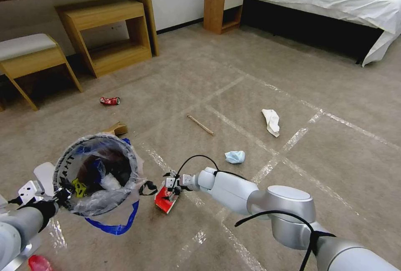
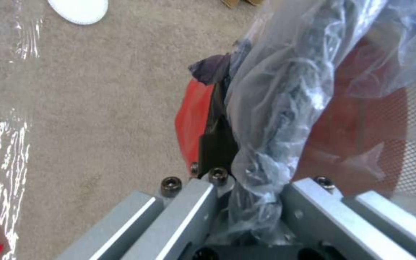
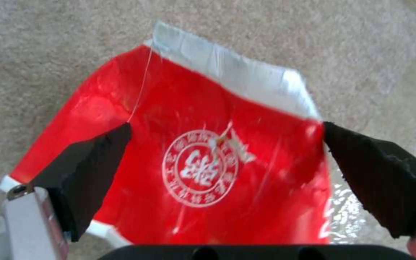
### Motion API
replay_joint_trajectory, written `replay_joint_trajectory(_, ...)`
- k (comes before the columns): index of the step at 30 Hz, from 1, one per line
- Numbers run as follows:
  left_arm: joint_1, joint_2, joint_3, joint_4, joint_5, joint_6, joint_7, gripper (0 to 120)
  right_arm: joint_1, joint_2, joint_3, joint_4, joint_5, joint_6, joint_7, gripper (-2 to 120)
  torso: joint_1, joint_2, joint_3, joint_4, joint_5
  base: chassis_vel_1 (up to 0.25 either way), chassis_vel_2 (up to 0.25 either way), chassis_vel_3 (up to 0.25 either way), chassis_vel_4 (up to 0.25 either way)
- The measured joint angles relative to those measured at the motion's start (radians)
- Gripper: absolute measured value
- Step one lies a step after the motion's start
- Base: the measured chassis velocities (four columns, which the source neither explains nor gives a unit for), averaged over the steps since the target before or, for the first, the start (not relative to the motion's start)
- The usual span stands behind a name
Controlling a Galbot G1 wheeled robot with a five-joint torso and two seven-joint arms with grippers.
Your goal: Pick up the trash bin and place the garbage on the floor into it.
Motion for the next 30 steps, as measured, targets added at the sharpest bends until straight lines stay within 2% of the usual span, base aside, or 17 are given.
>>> replay_joint_trajectory(16,-0.005,0.003,0.005,0.000,0.001,0.000,0.001,0,-0.033,0.000,-0.006,-0.006,-0.017,-0.026,0.052,99,0.000,0.000,0.000,0.0000,0.0001,0.000,0.000,0.000,0.000)
replay_joint_trajectory(19,-0.005,0.006,0.005,0.000,0.001,0.000,0.001,0,-0.037,0.000,-0.004,-0.008,-0.026,-0.032,0.059,93,0.000,0.000,0.000,0.0000,0.0001,0.000,0.000,0.000,0.000)
replay_joint_trajectory(23,-0.004,0.010,0.004,-0.001,0.001,0.000,0.001,0,-0.039,0.000,-0.001,-0.011,-0.032,-0.031,0.061,73,0.000,0.000,0.000,-0.0002,0.0000,0.000,0.000,0.000,0.000)
replay_joint_trajectory(24,-0.004,0.010,0.004,-0.001,0.001,0.000,0.001,0,-0.039,0.000,-0.001,-0.011,-0.032,-0.031,0.061,73,0.000,0.000,0.000,-0.0002,0.0000,0.000,0.000,0.000,0.000)
replay_joint_trajectory(27,-0.008,0.015,0.004,0.001,0.001,0.000,0.001,0,-0.042,0.000,0.005,-0.012,-0.040,-0.025,0.062,58,0.000,0.000,0.000,-0.0003,0.0000,0.000,0.000,0.000,0.000)
replay_joint_trajectory(28,-0.008,0.015,0.004,0.001,0.001,0.000,0.001,0,-0.042,0.000,0.005,-0.012,-0.040,-0.025,0.062,58,0.000,0.000,0.000,-0.0003,0.0000,0.000,0.000,0.000,0.000)
replay_joint_trajectory(30,-0.010,0.016,0.007,0.004,0.001,0.000,0.001,0,-0.043,0.000,0.009,-0.014,-0.045,-0.022,0.069,48,0.000,0.000,0.000,-0.0003,0.0000,0.000,0.000,0.000,0.000)
